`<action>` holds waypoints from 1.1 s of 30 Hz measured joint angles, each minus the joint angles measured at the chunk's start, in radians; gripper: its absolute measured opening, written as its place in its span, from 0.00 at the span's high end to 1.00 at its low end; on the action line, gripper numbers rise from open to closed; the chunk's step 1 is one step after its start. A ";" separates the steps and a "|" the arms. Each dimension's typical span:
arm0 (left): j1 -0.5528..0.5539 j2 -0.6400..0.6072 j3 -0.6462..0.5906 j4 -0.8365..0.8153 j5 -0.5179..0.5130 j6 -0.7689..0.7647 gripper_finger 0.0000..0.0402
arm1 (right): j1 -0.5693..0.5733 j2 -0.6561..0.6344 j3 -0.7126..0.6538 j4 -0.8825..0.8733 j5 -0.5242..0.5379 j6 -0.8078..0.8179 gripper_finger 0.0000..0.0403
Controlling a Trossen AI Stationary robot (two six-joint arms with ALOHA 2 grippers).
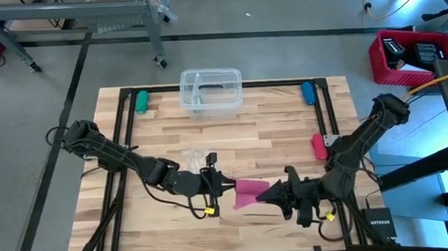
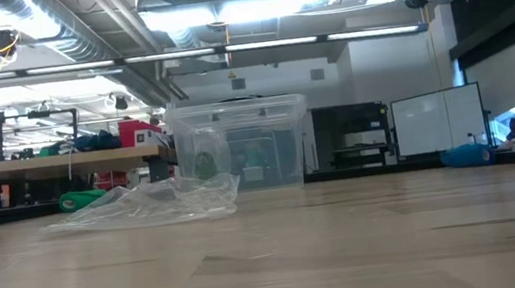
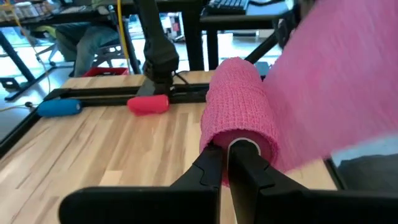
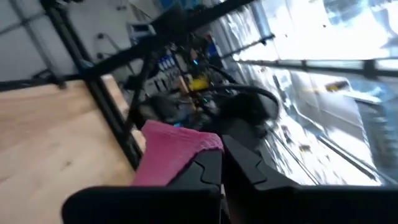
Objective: Roll bandage
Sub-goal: Roll the pink bandage
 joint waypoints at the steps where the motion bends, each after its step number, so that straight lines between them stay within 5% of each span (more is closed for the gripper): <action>1: -0.002 0.000 0.000 -0.002 0.000 0.002 0.99 | 0.000 0.000 0.007 0.000 0.017 -0.001 0.99; 18: -0.025 -0.002 0.001 -0.067 -0.037 0.008 0.99 | 0.054 -0.029 0.094 -0.002 0.274 -0.079 0.99; 33: -0.110 -0.002 0.000 0.038 0.054 0.195 0.99 | 0.013 -0.029 0.096 -0.114 0.403 -0.026 0.98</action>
